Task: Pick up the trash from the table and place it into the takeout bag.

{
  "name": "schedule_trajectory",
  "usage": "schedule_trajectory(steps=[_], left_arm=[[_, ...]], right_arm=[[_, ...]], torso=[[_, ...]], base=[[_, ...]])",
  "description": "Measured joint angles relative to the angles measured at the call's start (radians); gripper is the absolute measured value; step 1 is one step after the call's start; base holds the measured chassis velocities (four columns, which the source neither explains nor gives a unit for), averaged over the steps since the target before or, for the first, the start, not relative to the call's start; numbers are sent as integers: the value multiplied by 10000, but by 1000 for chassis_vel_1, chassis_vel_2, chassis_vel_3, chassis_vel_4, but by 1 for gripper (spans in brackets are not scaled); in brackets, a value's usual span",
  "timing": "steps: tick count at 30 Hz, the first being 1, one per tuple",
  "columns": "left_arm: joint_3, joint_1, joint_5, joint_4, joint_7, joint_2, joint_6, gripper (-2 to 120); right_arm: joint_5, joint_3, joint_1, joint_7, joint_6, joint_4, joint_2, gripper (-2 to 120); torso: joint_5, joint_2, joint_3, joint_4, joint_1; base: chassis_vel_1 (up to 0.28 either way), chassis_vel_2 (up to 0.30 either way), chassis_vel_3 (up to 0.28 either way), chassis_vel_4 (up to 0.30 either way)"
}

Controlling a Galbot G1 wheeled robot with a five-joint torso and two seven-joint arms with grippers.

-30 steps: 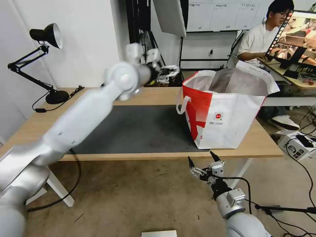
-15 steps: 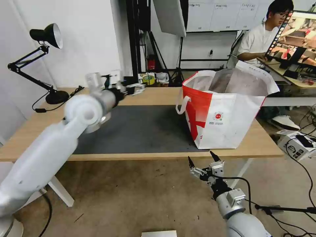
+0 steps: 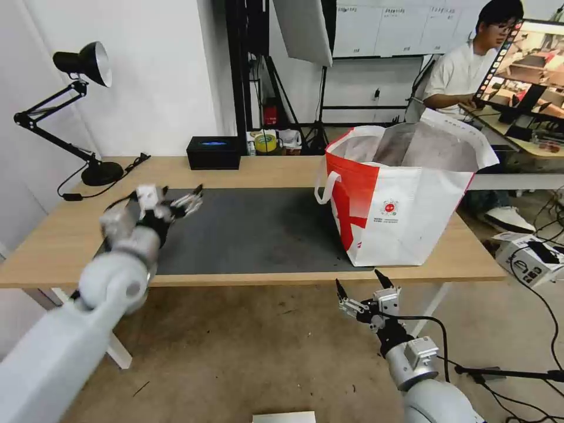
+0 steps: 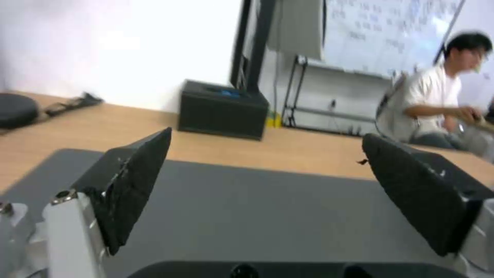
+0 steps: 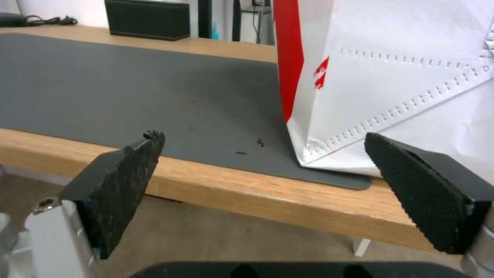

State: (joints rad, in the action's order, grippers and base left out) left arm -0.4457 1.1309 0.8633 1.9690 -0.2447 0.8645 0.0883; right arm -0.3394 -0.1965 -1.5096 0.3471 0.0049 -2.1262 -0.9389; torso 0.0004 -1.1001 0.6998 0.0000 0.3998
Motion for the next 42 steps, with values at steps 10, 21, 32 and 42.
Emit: schedule_trajectory(steps=[10, 21, 32, 42], left_arm=[[-1972, 3215, -2531, 299, 1442, 2310, -1088, 100], [-2701, 4233, -2993, 332, 1848, 2785, -1469, 100], [-2875, 4737, -3147, 589, 2068, 3180, -1430, 100], [-3006, 5031, -3080, 663, 2334, 3444, -1562, 100]], right_arm=[[0, 0, 0, 1, 0, 0, 0, 100], [0, 0, 0, 0, 0, 0, 0, 100], [0, 0, 0, 0, 0, 0, 0, 100], [0, 0, 0, 1, 0, 0, 0, 100]], torso=[[-4, 0, 1, 0, 0], [-3, 1, 1, -1, 1], [-4, 1, 1, 0, 1], [-4, 1, 2, 0, 1]], base=[[0, 0, 0, 0], [0, 0, 0, 0], [0, 0, 0, 0], [0, 0, 0, 0]])
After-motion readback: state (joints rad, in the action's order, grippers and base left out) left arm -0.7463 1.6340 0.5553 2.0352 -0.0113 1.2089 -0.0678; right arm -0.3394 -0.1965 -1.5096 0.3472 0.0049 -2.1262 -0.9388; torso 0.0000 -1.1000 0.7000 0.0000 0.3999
